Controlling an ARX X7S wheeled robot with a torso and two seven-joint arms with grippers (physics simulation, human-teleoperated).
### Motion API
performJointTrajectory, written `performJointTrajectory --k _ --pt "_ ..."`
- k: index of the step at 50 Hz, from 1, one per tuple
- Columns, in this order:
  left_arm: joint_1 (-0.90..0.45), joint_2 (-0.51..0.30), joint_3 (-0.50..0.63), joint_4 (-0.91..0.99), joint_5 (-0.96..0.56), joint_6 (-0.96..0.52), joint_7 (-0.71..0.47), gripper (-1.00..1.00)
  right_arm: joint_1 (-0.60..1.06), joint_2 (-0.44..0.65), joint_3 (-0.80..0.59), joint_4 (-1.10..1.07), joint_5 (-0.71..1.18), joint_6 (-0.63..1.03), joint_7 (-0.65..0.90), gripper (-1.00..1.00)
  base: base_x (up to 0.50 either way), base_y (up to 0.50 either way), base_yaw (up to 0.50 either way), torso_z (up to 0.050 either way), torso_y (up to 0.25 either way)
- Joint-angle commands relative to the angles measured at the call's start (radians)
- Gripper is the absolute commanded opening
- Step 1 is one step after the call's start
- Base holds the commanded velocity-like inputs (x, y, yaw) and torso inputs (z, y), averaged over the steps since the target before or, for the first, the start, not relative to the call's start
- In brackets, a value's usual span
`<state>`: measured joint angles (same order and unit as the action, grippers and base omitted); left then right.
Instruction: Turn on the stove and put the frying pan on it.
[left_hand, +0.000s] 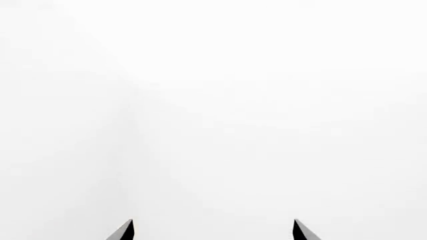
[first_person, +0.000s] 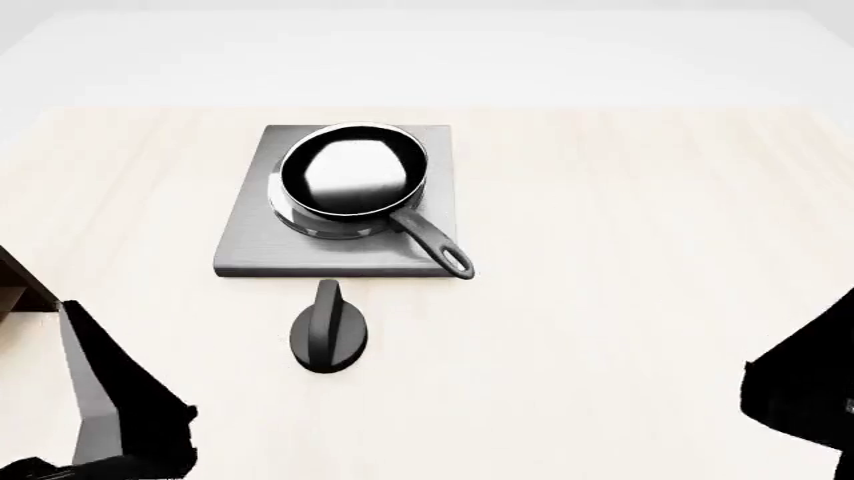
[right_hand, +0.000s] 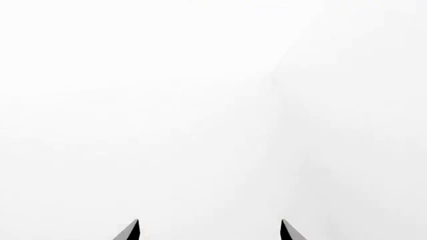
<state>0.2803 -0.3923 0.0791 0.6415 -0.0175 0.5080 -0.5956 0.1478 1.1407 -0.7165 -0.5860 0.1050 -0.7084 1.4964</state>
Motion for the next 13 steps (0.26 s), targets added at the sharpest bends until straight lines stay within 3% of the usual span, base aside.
performJointTrajectory --k 1,9,13 --pt "0.077 0.112 -0.121 0.027 0.221 0.263 -0.082 1.00 -0.534 -0.172 0.627 -0.050 -0.331 -0.203 0.058 1.00 0.00 0.00 0.00 0.000 0.000" --pt "0.082 0.178 -0.184 0.012 0.327 0.346 -0.147 1.00 -0.584 -0.304 0.734 -0.016 -0.426 -0.286 0.037 1.00 0.00 0.00 0.00 0.000 0.000" --pt "0.079 0.255 -0.269 0.011 0.399 0.426 -0.237 1.00 -0.584 -0.356 0.759 0.016 -0.486 -0.336 0.066 1.00 0.00 0.00 0.00 0.000 0.000"
